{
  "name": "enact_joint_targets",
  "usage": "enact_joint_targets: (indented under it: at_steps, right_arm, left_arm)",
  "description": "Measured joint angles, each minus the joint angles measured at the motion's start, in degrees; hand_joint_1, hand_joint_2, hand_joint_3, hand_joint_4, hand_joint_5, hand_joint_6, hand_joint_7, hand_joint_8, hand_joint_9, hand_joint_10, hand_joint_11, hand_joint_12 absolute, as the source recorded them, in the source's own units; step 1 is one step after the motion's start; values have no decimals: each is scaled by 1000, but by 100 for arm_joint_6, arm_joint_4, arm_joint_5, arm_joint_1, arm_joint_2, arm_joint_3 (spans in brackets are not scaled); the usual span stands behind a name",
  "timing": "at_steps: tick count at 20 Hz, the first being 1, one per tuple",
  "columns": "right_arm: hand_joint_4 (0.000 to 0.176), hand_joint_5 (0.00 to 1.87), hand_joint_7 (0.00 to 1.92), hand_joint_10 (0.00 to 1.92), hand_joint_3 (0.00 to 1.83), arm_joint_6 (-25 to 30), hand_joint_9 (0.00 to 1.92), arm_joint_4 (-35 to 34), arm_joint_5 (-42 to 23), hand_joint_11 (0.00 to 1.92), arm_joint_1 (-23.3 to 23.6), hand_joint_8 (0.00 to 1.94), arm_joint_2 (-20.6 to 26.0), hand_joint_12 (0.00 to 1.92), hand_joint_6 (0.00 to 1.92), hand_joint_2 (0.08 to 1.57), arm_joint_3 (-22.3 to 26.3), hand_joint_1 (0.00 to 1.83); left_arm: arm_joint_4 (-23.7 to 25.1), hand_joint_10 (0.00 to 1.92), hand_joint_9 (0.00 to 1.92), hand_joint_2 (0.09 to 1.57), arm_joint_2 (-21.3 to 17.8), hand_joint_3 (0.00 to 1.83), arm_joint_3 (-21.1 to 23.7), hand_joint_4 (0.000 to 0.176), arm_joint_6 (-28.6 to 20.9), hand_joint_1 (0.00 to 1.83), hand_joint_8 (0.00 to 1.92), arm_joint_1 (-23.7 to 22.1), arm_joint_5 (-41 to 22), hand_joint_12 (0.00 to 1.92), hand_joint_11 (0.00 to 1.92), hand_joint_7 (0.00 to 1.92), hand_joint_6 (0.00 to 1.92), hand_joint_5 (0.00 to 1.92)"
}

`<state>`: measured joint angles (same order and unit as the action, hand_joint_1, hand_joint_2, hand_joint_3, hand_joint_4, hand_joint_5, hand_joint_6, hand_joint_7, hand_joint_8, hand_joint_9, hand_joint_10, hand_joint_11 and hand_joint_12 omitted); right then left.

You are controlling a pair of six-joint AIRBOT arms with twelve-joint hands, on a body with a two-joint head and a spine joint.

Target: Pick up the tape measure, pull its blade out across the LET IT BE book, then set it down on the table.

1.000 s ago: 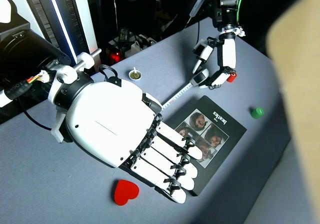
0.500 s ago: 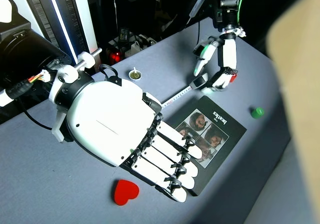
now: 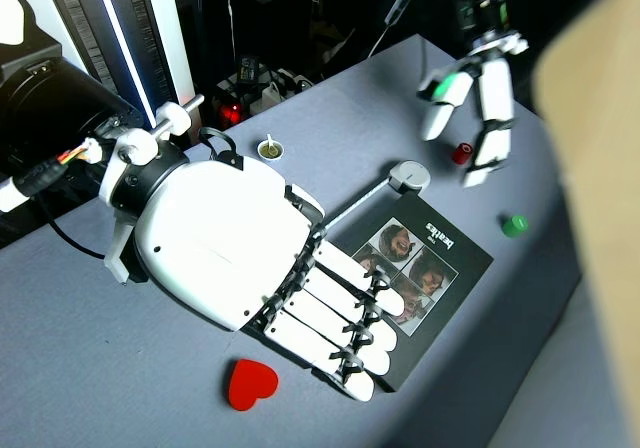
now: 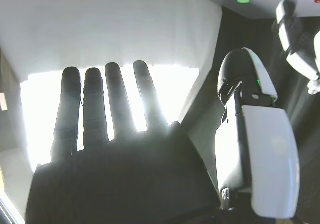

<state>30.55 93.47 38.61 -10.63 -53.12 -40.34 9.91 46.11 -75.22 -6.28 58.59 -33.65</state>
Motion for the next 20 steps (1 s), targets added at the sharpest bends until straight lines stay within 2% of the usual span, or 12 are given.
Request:
enact_joint_targets:
  at_steps: [2, 4, 5, 6, 7, 8, 11, 13, 14, 16, 18, 20]
  right_arm:
    - [47, 120, 162, 9, 1, -2, 118, 2, 0, 0, 0, 6, 2, 489, 8, 1109, 24, 85]
    - [0, 623, 744, 131, 1, 2, 706, 7, -7, 352, 0, 68, 2, 999, 75, 1140, 31, 310]
    - [0, 843, 953, 435, 1, 2, 896, 24, -22, 618, 0, 166, 2, 1242, 154, 1150, 31, 431]
    - [0, 894, 973, 1016, 0, 0, 914, 11, -20, 813, 0, 565, 4, 1555, 533, 1144, 37, 569]
    - [0, 837, 929, 1638, 0, 2, 1038, -7, -22, 1112, -2, 1186, 11, 1848, 1116, 1111, 42, 739]
    - [0, 826, 952, 1864, 0, 2, 1232, -2, -33, 1435, -2, 1757, 13, 1906, 1660, 1100, 42, 875]
    - [0, 1112, 1258, 1921, 0, 4, 1508, 7, -44, 1761, 0, 1940, 13, 1921, 1919, 1084, 42, 1056]
    - [0, 1247, 1450, 1921, 6, 2, 1651, 7, -42, 1857, -2, 1941, 13, 1921, 1921, 1221, 42, 970]
    - [0, 1263, 1475, 1921, 0, 4, 1670, 7, -44, 1870, 0, 1941, 13, 1921, 1921, 1283, 42, 947]
    - [155, 1283, 1488, 1921, 0, 2, 1687, 11, -55, 1876, 0, 1941, 13, 1921, 1921, 1341, 42, 919]
    - [175, 1290, 1488, 1921, 0, 4, 1687, 22, -74, 1870, 0, 1941, 13, 1921, 1921, 1343, 42, 940]
    - [176, 1290, 1488, 1921, 0, 2, 1687, 17, -83, 1869, 0, 1941, 13, 1921, 1921, 1342, 52, 943]
  left_arm:
    - [0, 18, 517, 1029, 50, 1, 0, 0, 208, 429, 11, -514, 164, 878, 161, 591, 14, 547]
    - [-210, 66, 711, 1058, 181, 0, 57, 0, 640, 543, 21, -992, 352, 1005, 388, 734, 22, 718]
    - [-577, 128, 784, 1072, 234, 1, 192, 0, 1093, 617, 43, -1272, 498, 1119, 478, 795, 39, 813]
    - [-1067, 614, 755, 1061, 345, 13, 310, 0, 1762, 725, 291, -1591, 649, 1188, 621, 876, 110, 936]
    - [-1561, 1215, 823, 1107, 446, 16, 391, 134, 2312, 941, 1125, -1827, 780, 1382, 772, 817, 889, 933]
    - [-2120, 1755, 901, 1097, 551, 6, 470, 7, 2986, 1028, 1757, -2087, 837, 1697, 864, 814, 1553, 799]
    - [-4148, 1920, 1216, 1096, 916, 1, 715, 0, 5558, 1156, 1920, -2824, 1001, 1919, 1185, 1197, 1918, 1181]
    - [-6177, 1921, 1446, 1111, 1047, 4, 916, 156, 8837, 1125, 1921, -3462, 1266, 1921, 1430, 1423, 1921, 1390]
    - [-7851, 1921, 1543, 1127, 1086, 7, 1032, 172, 11291, 1115, 1921, -3860, 1318, 1921, 1532, 1500, 1921, 1421]
    - [-9453, 1921, 1614, 1152, 1088, 11, 1217, 176, 14039, 1105, 1921, -4240, 1187, 1921, 1635, 1564, 1921, 1428]
    - [-11140, 1921, 1616, 1168, 1093, 13, 1360, 176, 16211, 1125, 1921, -4647, 774, 1921, 1652, 1570, 1921, 1426]
    - [-11621, 1921, 1616, 1169, 1091, 13, 1729, 176, 16850, 1128, 1921, -4913, -240, 1921, 1653, 1570, 1921, 1426]
